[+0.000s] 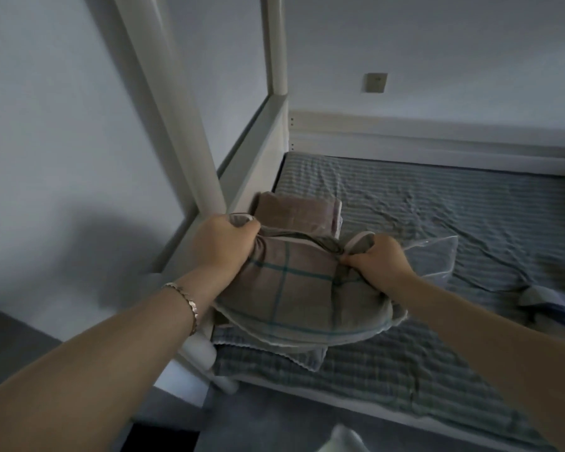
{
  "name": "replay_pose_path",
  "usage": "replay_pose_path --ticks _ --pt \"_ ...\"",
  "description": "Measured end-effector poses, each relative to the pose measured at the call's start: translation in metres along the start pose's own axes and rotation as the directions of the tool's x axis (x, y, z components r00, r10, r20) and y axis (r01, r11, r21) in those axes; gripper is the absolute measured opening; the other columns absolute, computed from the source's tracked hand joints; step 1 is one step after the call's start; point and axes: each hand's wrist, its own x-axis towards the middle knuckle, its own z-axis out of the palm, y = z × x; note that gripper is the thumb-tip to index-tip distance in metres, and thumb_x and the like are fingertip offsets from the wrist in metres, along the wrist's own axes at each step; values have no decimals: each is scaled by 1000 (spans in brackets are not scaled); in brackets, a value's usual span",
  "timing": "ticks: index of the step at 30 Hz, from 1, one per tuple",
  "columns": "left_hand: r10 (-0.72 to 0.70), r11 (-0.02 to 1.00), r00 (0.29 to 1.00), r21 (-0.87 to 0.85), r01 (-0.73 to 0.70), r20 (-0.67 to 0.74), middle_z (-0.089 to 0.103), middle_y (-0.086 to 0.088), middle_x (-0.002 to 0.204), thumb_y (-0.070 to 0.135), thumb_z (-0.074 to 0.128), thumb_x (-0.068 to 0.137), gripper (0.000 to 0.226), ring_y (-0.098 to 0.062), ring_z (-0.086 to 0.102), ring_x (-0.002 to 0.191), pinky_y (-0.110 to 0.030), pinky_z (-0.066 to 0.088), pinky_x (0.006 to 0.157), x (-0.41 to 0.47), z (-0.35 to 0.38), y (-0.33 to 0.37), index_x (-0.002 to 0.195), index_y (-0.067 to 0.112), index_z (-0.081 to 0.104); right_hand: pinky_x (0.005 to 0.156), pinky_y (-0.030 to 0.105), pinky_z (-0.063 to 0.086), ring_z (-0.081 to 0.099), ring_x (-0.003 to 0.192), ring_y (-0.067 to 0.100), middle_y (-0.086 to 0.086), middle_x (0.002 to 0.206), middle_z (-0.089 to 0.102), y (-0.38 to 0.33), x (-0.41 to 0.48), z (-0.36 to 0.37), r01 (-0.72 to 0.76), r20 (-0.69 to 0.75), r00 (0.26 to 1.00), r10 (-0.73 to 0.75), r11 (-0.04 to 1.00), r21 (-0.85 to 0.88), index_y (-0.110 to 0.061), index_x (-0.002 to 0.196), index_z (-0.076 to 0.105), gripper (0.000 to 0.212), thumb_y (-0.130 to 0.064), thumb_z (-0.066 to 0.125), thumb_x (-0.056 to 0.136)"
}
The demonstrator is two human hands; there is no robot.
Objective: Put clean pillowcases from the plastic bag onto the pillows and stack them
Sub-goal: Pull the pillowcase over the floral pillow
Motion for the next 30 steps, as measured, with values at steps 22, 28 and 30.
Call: replay_pose_path --ticks 22,28,30 --pt "-112 956 914 -208 206 390 51 -5 126 29 64 85 52 -19 49 115 -34 37 106 248 255 -126 126 1 50 94 30 35 42 125 18 -1 132 43 71 344 87 -485 329 871 366 748 452 -15 136 41 40 -31 41 99" --pt "-588 705 543 50 708 600 46 -10 139 70 73 54 115 -27 46 125 -31 35 107 174 251 -189 143 9 31 107 44 37 45 125 31 11 142 42 150 283 150 -758 469 618 631 636 142 -15 147 23 106 -57 71 62" --pt "-611 697 498 120 707 615 50 -10 135 78 68 45 123 -28 50 121 -33 38 104 172 249 -196 140 8 35 104 41 40 50 120 31 12 138 47 154 276 158 -774 420 616 666 611 165 -13 143 32 105 -65 68 59"
